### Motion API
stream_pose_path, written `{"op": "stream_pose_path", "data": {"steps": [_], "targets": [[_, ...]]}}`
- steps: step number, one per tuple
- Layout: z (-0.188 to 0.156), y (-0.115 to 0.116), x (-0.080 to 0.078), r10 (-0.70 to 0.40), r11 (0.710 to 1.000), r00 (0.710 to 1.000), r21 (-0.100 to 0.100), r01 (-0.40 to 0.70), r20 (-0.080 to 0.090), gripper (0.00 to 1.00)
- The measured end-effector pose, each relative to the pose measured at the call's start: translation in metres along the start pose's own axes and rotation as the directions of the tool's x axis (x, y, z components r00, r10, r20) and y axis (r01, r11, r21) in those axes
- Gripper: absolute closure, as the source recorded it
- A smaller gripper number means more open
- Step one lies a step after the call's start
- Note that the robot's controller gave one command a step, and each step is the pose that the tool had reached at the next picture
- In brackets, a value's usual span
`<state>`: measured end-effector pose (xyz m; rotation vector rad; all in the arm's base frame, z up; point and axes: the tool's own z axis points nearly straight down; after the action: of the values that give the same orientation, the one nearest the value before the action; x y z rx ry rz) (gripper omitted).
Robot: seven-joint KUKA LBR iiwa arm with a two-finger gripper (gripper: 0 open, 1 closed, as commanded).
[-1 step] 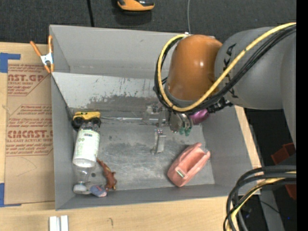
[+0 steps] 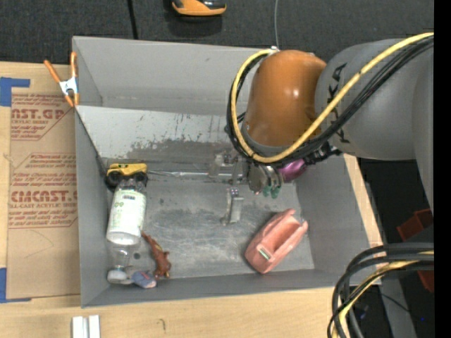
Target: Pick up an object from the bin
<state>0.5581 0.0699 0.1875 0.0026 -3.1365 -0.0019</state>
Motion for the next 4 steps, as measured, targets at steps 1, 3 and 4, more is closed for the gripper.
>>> {"op": "stream_pose_path", "data": {"steps": [1,3,4], "targets": [[-0.04,-0.012,-0.008,-0.007,1.0,1.0,0.001,0.007,0.004,0.0],[-0.045,-0.073,0.03,-0.013,1.0,1.0,0.0,0.013,0.009,0.0],[-0.036,-0.109,0.035,0.042,0.999,0.999,0.0,-0.042,0.006,0.0]]}}
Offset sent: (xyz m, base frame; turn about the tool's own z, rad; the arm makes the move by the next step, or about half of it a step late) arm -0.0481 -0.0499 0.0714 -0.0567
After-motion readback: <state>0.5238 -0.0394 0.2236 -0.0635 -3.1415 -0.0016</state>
